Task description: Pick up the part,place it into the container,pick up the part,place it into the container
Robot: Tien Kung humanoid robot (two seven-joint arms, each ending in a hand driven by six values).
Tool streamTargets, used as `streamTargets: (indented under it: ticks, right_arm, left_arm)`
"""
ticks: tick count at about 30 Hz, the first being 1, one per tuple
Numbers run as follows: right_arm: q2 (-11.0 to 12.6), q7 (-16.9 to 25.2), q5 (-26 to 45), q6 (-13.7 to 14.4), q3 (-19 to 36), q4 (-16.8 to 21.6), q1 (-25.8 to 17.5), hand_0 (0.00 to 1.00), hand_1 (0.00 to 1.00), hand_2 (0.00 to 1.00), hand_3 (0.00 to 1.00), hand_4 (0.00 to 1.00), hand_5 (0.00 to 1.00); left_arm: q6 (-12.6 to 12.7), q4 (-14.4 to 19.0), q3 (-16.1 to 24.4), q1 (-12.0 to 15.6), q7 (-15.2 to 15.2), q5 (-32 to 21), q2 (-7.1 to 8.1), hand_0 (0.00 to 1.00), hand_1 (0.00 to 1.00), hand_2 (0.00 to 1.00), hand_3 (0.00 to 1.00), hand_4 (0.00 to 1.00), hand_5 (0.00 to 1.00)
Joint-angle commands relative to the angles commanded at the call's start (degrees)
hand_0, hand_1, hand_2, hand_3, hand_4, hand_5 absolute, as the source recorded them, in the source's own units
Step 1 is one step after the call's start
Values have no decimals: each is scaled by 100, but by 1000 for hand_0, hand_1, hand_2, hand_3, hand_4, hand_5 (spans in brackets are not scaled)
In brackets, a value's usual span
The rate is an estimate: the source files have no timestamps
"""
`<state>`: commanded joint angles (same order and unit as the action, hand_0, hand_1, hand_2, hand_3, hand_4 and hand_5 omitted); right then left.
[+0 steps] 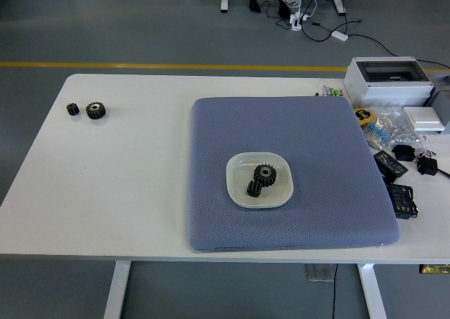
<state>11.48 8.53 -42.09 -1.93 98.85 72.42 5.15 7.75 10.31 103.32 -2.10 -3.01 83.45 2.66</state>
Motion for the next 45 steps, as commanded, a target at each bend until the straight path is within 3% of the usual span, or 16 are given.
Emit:
streamTargets:
  ticks: [7,13,14,19,20,25,26,31,32,35,41,45]
  right_arm:
    - [-19,80,87,106,-56,-4,7,719,702,781,803,998,823]
    - [-32,411,245,418,-139,-26,26,698,675,759,788,998,812]
    - [-27,479,253,482,-156,-26,43,605,593,652,617,998,773]
    - [11,676,190,728,-219,-55,138,605,593,652,617,998,773]
    - [15,717,169,766,-226,-67,160,134,151,262,243,937,663]
    - [45,841,117,843,-220,-94,194,134,151,262,243,937,663]
    - [57,953,175,873,-217,-115,196,2,21,105,82,871,620]
    - [92,1259,87,1133,-169,-137,222,2,21,105,82,871,620]
    - [100,1271,53,1166,-169,-133,227,2,2,2,2,732,504]
    - [123,1202,-121,1211,-187,-122,255,2,2,2,2,732,504]
    - [142,967,-474,1149,-244,-73,287,2,2,2,2,768,540]
    - [184,768,-742,915,-228,-35,291,2,2,2,2,754,551]
  left_arm:
    - [-6,0,-38,6,0,-5,26,707,684,724,604,751,691]
    - [-11,0,-45,29,20,-19,38,706,684,726,605,751,692]
    - [-11,0,-37,48,16,-6,30,706,684,726,604,751,691]
    - [-5,0,57,127,0,72,-24,706,684,726,604,751,691]
    - [-4,0,84,133,2,85,-34,705,683,725,604,751,691]
    - [-19,0,11,65,33,-11,-42,705,683,725,604,751,691]
    - [-20,0,11,38,41,-34,-44,706,685,725,604,751,691]
    - [-21,0,66,10,47,-40,-50,706,685,725,604,751,691]
    - [-19,0,81,13,45,-31,-51,706,685,725,604,751,691]
    - [-17,0,116,32,38,-2,-51,706,685,725,604,751,691]
    - [-17,0,134,22,51,-6,-35,706,684,724,604,751,691]
    - [-18,0,117,-13,51,-29,-41,705,683,724,604,752,691]
